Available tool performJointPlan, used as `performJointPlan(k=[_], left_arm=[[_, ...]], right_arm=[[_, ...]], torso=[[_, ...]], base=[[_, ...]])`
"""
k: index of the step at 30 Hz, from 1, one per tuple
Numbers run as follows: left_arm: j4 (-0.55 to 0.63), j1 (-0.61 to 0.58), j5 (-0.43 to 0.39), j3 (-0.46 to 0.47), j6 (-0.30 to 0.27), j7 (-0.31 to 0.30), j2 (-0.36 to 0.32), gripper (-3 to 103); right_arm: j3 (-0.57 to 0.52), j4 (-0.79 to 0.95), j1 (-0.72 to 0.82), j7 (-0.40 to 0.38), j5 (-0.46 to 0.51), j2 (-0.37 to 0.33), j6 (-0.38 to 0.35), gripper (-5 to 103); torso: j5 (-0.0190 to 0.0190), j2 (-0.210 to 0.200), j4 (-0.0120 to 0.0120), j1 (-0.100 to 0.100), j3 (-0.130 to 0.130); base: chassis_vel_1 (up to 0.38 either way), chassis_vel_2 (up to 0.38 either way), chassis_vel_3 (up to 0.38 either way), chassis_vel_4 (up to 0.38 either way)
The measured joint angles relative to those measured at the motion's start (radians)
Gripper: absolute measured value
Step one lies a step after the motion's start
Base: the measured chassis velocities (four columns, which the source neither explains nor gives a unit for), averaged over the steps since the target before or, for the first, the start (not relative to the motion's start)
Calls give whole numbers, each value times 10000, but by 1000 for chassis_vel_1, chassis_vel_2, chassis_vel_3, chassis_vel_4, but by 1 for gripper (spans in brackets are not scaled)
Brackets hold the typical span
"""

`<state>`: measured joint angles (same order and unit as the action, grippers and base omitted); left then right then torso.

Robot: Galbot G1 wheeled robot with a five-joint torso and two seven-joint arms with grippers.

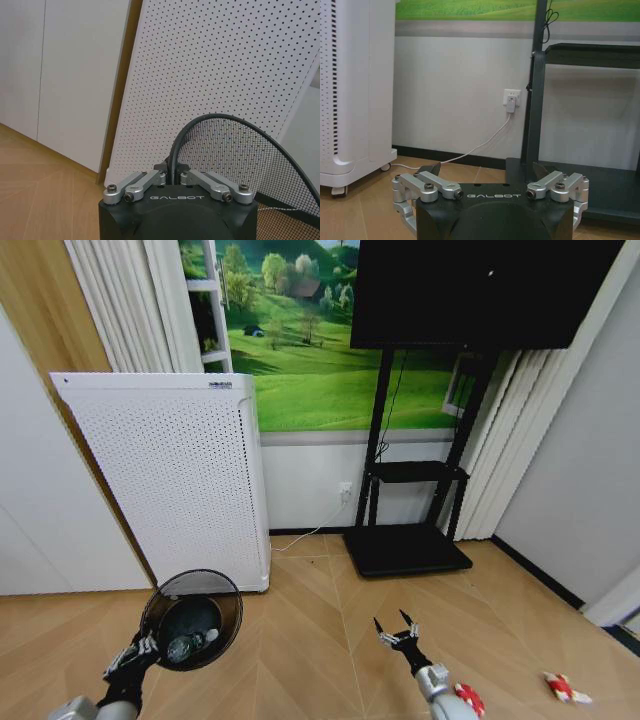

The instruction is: Pick up the trash bin and place the garbage on the floor into it.

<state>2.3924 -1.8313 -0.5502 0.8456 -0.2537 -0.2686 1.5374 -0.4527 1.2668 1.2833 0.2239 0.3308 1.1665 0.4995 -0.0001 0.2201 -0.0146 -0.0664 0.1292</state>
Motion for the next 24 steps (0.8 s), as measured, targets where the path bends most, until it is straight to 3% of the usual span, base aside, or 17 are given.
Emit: performJointPlan(k=[13, 24], left_arm=[[-186, 30, 307, -289, -13, 11, 135, 7], [-280, -29, 373, -320, -1, 61, 119, 7]], right_arm=[[-226, 184, 103, 194, 586, 76, -265, 100], [-235, 57, 4, 220, 444, 90, -319, 100]], torso=[[0, 0, 0, -2, 1], [-2, 0, 0, -2, 1]], base=[[0, 0, 0, 0], [-13, -3, 11, 3]])
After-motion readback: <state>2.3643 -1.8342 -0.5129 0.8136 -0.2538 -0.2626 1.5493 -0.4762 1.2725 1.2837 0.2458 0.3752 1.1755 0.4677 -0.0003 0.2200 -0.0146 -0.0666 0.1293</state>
